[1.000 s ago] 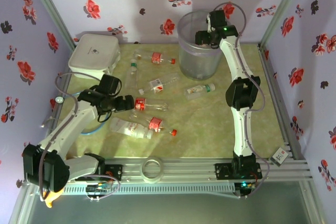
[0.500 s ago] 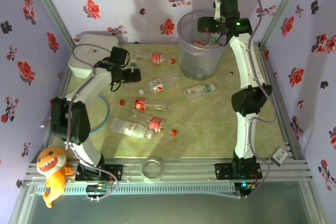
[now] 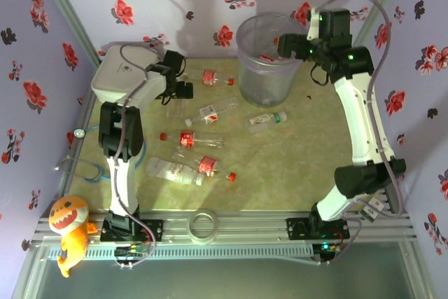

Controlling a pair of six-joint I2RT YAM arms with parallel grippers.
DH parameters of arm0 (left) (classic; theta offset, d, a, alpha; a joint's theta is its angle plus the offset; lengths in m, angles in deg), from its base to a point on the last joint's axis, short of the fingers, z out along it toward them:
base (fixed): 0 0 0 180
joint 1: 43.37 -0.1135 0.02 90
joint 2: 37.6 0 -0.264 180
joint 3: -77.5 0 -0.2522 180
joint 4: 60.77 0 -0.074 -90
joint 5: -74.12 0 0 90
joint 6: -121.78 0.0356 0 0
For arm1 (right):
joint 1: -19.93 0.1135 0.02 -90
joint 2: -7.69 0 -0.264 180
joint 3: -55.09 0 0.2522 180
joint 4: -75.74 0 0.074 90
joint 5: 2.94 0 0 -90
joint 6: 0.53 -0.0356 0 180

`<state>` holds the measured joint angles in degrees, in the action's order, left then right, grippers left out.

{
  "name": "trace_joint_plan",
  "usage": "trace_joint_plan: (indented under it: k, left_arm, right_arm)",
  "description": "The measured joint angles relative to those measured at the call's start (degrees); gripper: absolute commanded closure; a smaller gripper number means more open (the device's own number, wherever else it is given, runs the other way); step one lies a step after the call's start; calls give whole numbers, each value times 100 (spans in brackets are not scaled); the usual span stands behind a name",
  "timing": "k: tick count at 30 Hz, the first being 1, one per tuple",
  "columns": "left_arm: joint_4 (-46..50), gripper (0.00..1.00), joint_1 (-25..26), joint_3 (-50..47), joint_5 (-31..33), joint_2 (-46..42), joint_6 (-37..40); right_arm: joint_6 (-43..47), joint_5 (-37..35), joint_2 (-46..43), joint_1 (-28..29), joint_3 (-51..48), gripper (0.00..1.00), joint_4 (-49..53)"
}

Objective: Put the plastic bottles in the bin

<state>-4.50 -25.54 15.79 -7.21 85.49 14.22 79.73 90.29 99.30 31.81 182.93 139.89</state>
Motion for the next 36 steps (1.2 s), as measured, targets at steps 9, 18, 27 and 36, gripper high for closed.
trace_joint_plan:
  k: [9,18,27,36]
  left_arm:
    - [308,23,0,81,37,321,20]
    - [302,46,-26,188,20,461,-2]
    - [437,46,-28,332,-90,269,-13]
    - [-415,47,-87,-358,-1473,-1552,-1049]
  right_arm:
    - [-345,85,-1200,0,-1934,3,-181]
    - [-599,651,-1742,74,-3182,3,-260]
    - [-603,1062,-1585,662,-3289,4,-516]
    - [-1172,1414,-835,1759,-3292,7,-1729]
